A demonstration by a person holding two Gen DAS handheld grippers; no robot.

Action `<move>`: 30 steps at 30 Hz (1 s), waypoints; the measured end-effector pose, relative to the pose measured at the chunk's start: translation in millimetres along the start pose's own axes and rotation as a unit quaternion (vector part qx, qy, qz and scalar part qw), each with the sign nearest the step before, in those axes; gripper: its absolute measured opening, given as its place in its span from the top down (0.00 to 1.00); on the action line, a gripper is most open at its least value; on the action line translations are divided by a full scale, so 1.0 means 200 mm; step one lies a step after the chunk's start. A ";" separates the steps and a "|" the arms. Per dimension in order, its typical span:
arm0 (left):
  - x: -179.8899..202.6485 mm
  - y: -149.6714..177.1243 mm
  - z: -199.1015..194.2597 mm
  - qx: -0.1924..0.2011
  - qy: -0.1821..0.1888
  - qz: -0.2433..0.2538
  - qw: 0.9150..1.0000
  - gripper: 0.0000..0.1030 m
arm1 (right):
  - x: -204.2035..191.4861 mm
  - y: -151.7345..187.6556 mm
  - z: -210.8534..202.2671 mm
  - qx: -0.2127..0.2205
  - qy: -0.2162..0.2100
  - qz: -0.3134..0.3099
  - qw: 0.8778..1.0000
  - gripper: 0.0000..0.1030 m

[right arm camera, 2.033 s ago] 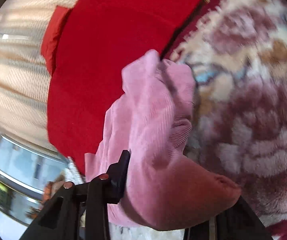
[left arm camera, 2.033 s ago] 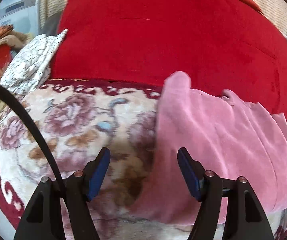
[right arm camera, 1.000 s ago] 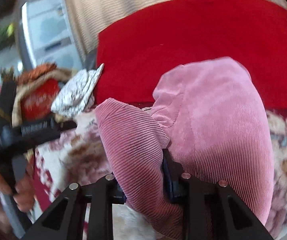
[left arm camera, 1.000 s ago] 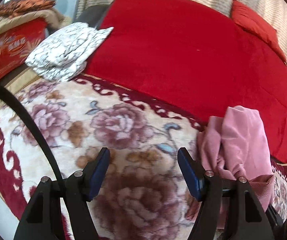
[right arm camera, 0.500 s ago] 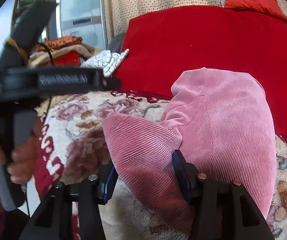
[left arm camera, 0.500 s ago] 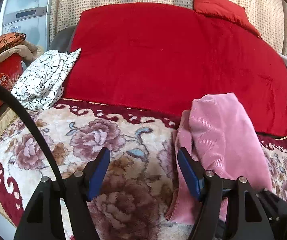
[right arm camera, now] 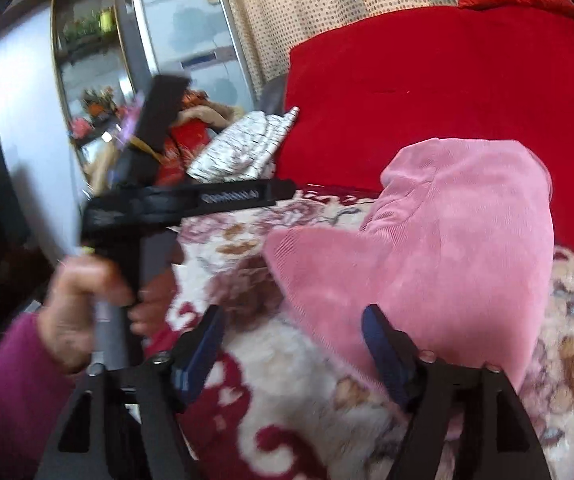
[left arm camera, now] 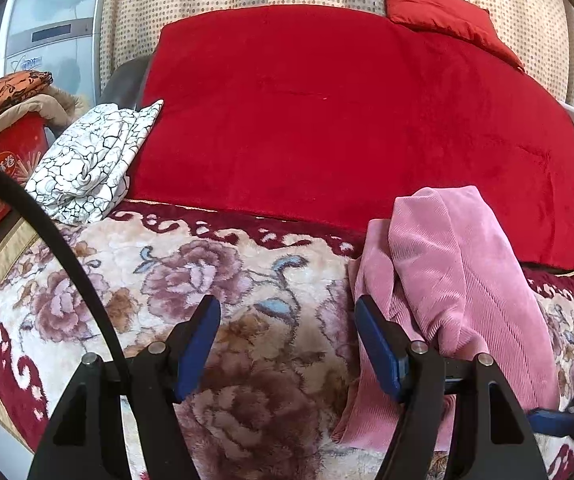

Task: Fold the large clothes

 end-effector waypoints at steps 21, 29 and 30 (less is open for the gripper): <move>0.24 0.13 0.33 -0.113 -0.007 0.050 0.992 0.32 | 0.50 -0.05 0.03 -0.014 -0.032 0.225 0.974 0.71; 0.27 0.16 0.37 -0.109 -0.025 0.071 0.991 0.31 | 0.79 -0.26 0.22 -0.001 0.052 0.259 0.964 0.70; 0.26 0.17 0.39 -0.113 -0.025 0.068 0.991 0.31 | 0.83 -0.25 0.33 -0.023 0.062 0.266 0.962 0.70</move>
Point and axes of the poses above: each gripper's, at about its wrist camera, not at the fingertips, and z roughly the way its jaws point, x to its right, y to its underside, the point moved 5 cm from there along z, roughly the way its jaws point, and after that the axes turned 7 degrees about y, right-handed, at the moved point
